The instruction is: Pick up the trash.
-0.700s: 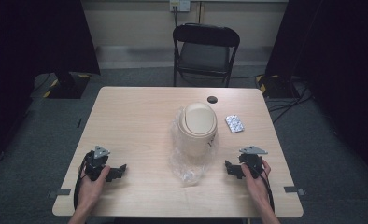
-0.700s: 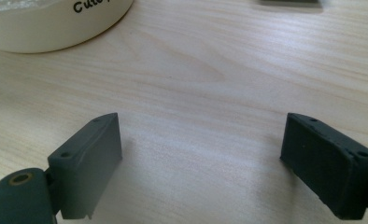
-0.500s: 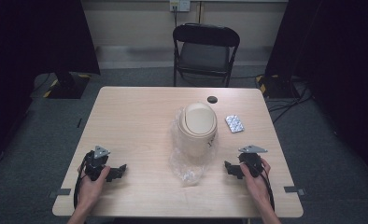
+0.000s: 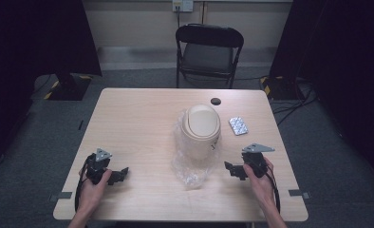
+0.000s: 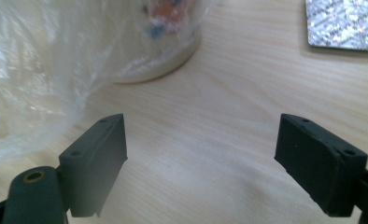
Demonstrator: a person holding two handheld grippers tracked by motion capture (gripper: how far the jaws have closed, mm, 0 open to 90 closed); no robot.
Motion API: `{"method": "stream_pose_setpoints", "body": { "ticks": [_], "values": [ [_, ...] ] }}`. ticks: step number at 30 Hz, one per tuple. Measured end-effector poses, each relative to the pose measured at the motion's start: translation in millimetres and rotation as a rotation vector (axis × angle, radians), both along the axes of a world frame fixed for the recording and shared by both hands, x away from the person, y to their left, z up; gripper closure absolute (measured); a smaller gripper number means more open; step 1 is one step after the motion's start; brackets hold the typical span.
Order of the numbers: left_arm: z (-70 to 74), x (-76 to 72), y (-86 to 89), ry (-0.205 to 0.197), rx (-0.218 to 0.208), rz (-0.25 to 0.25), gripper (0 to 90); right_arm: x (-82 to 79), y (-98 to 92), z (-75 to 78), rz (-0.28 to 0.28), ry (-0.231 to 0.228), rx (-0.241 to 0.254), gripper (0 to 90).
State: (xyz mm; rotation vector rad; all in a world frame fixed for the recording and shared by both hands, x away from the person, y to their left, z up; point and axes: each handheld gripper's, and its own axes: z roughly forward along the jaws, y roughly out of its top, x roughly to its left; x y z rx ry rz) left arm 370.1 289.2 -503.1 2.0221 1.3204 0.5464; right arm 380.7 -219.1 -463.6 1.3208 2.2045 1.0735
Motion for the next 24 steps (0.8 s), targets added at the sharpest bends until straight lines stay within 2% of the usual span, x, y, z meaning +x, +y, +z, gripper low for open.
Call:
{"method": "stream_pose_setpoints", "body": {
  "ticks": [8, 14, 24],
  "values": [
    [0.0, 0.0, 0.0, 0.000, 0.000, 0.000, 0.0, 1.6, 5.6, 19.2, 0.036, -0.023, 0.037, 14.3],
    [-0.1, 0.1, 0.1, 0.000, -0.001, -0.001, 0.0, 4.0, 8.7, 25.5, 0.035, -0.031, 0.063, 13.8],
    [0.0, 0.1, 0.1, 0.000, -0.001, 0.000, 0.0, 10.8, 16.2, 52.3, 0.065, -0.083, 0.105, 13.8]
  ]
}}
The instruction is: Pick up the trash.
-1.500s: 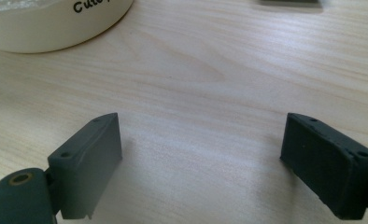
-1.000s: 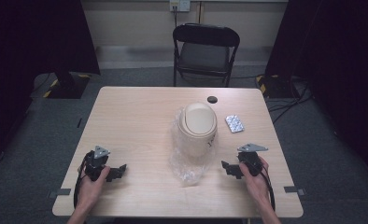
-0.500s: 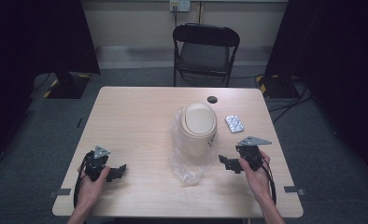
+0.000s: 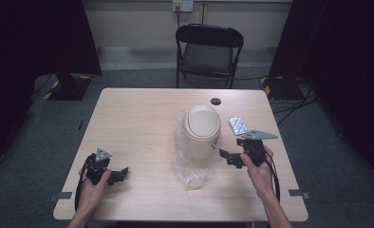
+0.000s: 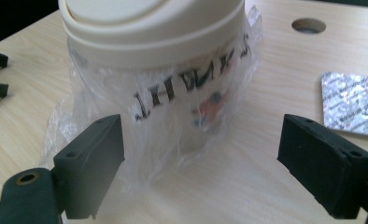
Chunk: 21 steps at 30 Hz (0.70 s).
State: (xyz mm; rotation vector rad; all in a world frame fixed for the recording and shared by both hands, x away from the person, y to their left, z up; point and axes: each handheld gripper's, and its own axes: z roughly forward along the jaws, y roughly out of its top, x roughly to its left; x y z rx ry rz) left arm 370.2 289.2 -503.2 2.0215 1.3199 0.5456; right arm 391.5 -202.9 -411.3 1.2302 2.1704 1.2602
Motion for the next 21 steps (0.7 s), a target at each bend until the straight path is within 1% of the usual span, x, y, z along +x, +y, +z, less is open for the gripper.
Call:
{"method": "stream_pose_setpoints", "body": {
  "ticks": [5, 7, 14, 17, 21],
  "values": [
    [0.0, 0.0, 0.0, 0.000, 0.000, 0.000, 0.0, 7.3, 9.1, 12.5, 0.019, -0.009, 0.005, 13.7],
    [0.0, 0.0, 0.0, 0.000, 0.000, 0.000, 0.0, 11.7, 13.4, 16.9, 0.032, -0.014, 0.005, 13.6],
    [0.0, -0.1, -0.1, 0.000, 0.000, 0.001, 0.0, 29.3, 24.9, 30.1, 0.049, -0.026, 0.008, 13.6],
    [0.0, -0.1, -0.1, 0.000, 0.000, 0.001, 0.0, 36.2, 29.0, 35.4, 0.047, -0.041, 0.004, 13.5],
    [0.0, 0.0, -0.1, 0.000, 0.001, 0.001, 0.0, 43.6, 33.2, 41.7, 0.044, -0.050, 0.008, 13.6]
  ]
}}
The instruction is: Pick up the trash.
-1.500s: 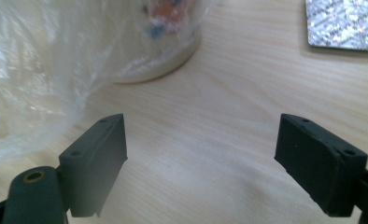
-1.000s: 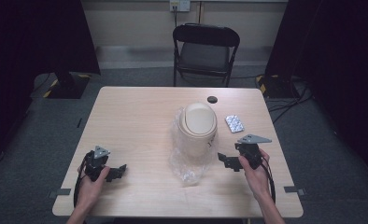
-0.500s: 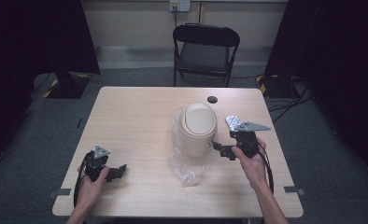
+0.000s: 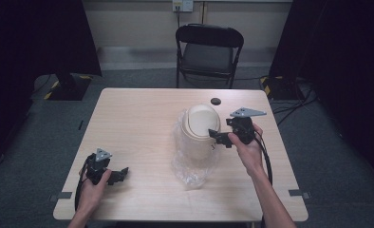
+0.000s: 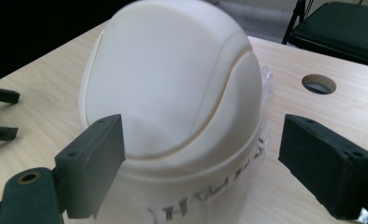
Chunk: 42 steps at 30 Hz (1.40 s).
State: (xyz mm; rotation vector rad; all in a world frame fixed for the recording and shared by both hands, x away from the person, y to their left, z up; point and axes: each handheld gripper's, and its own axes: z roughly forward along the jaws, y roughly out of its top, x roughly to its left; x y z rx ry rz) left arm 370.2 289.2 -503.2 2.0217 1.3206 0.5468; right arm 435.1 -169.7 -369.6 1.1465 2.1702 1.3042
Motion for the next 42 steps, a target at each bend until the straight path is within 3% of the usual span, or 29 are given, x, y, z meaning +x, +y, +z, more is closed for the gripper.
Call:
{"method": "stream_pose_setpoints", "body": {
  "ticks": [4, 18, 32, 42],
  "values": [
    [0.0, -0.1, 0.0, 0.000, 0.000, 0.000, 0.0, 6.3, 5.6, 2.1, 0.007, -0.009, -0.006, 13.6],
    [0.0, 0.0, 0.0, 0.000, 0.000, 0.000, 0.0, 17.2, 14.7, -9.5, -0.007, 0.030, -0.045, 13.4],
    [0.0, -0.1, -0.1, 0.000, -0.001, 0.001, 0.0, 28.1, 21.6, -11.5, -0.002, 0.041, -0.053, 12.7],
    [0.0, -0.1, -0.1, 0.001, 0.000, 0.000, 0.0, 34.8, 24.1, -17.0, -0.027, 0.073, -0.056, 12.9]
  ]
}}
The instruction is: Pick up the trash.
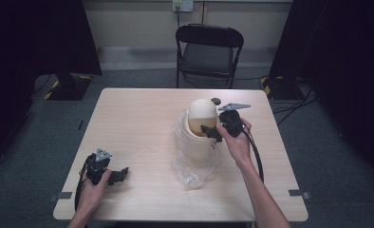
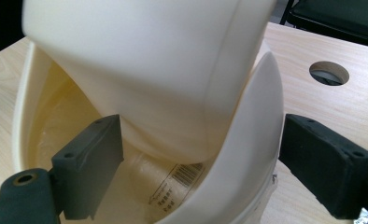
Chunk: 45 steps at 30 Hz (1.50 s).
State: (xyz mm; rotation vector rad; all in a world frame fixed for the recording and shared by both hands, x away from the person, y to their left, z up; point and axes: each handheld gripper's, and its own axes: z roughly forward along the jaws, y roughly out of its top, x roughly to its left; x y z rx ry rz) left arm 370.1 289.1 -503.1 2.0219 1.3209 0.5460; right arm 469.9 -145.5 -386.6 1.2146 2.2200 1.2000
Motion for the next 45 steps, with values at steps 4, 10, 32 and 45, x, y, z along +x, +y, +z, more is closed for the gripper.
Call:
{"method": "stream_pose_setpoints", "body": {
  "ticks": [4, 10, 32, 45],
  "values": [
    [-0.1, 0.0, 0.0, -0.001, -0.001, 0.001, 0.0, 1.9, 1.6, -1.5, -0.008, -0.001, -0.007, 13.3],
    [0.0, 0.0, 0.0, -0.001, 0.001, 0.000, 0.0, 3.9, 2.5, -2.3, -0.025, 0.004, -0.006, 13.3],
    [0.0, 0.0, 0.0, -0.001, 0.001, 0.000, 0.0, -16.6, -10.6, 17.3, 0.000, -0.045, 0.044, 15.1],
    [0.0, 0.1, 0.1, 0.000, 0.001, 0.000, 0.0, -32.7, -37.4, 20.4, -0.017, -0.042, 0.087, 15.1]
  ]
}}
